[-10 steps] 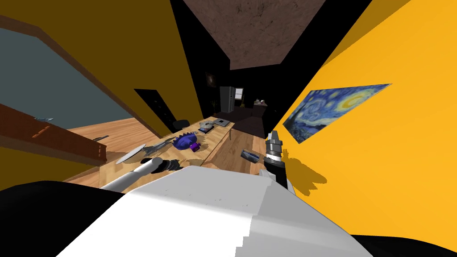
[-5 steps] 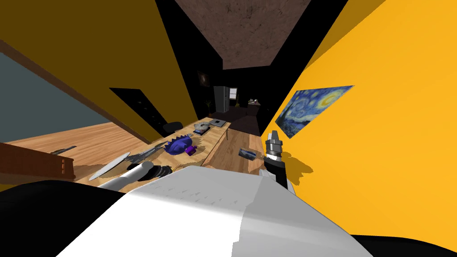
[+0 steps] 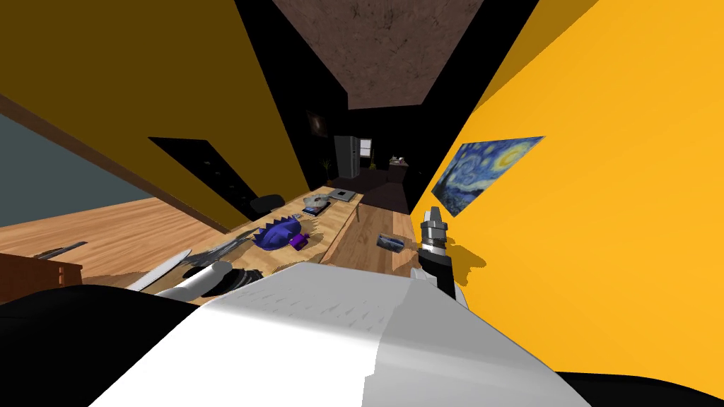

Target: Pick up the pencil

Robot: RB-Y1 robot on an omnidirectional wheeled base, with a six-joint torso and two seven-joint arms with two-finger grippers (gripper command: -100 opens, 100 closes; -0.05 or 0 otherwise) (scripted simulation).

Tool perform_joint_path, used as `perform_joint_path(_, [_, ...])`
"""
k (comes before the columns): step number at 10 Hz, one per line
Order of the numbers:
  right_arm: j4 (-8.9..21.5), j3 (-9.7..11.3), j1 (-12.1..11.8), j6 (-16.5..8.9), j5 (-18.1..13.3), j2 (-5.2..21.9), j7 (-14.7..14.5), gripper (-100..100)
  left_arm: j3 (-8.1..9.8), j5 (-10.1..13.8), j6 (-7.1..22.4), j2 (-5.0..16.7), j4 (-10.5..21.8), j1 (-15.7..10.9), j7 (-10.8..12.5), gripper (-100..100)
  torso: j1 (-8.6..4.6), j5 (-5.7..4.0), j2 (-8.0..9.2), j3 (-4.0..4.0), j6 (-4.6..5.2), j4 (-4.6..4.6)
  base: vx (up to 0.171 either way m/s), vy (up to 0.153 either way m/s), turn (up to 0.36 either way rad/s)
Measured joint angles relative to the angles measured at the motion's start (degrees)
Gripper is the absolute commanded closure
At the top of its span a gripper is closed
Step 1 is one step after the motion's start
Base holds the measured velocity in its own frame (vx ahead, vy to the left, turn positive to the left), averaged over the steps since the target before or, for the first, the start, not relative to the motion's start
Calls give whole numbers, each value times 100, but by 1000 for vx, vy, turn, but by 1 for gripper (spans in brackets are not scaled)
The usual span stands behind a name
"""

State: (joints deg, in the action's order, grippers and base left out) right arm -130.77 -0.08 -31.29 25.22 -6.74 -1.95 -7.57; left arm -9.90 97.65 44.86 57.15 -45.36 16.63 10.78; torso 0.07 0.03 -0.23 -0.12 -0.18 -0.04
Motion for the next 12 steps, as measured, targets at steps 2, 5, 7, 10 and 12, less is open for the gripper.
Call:
perform_joint_path(2, [0, 0, 0, 0, 0, 0, 0, 0, 41, -158, -72, -234, 168, -114, -96, -100, 13, 3, -4, -2, 0, -1, 14, 51, 1])
perform_joint_path(5, [0, 0, 0, 0, 0, 0, 0, 0, 67, -274, -163, -340, 115, -91, -51, 100, 1, 0, 1, 1, 0, 0, 1, 8, -1])
perform_joint_path(7, [0, 0, 0, 0, 0, 0, 0, 0, 70, -271, -165, -341, 116, -92, -47, 100, -2, -1, 1, 0, 3, -1, 0, 0, 0])
perform_joint_path(10, [0, 0, 0, 0, 0, 0, 0, 0, 71, -270, -166, -341, 117, -91, -44, 100, -3, -1, 1, 0, 4, -1, -1, -11, -3])
perform_joint_path(12, [0, 1, 0, 0, 0, -1, 0, 0, 32, -106, -63, -159, 130, -90, -66, 100, -21, -7, 5, 2, 5, -1, -15, -46, 0])
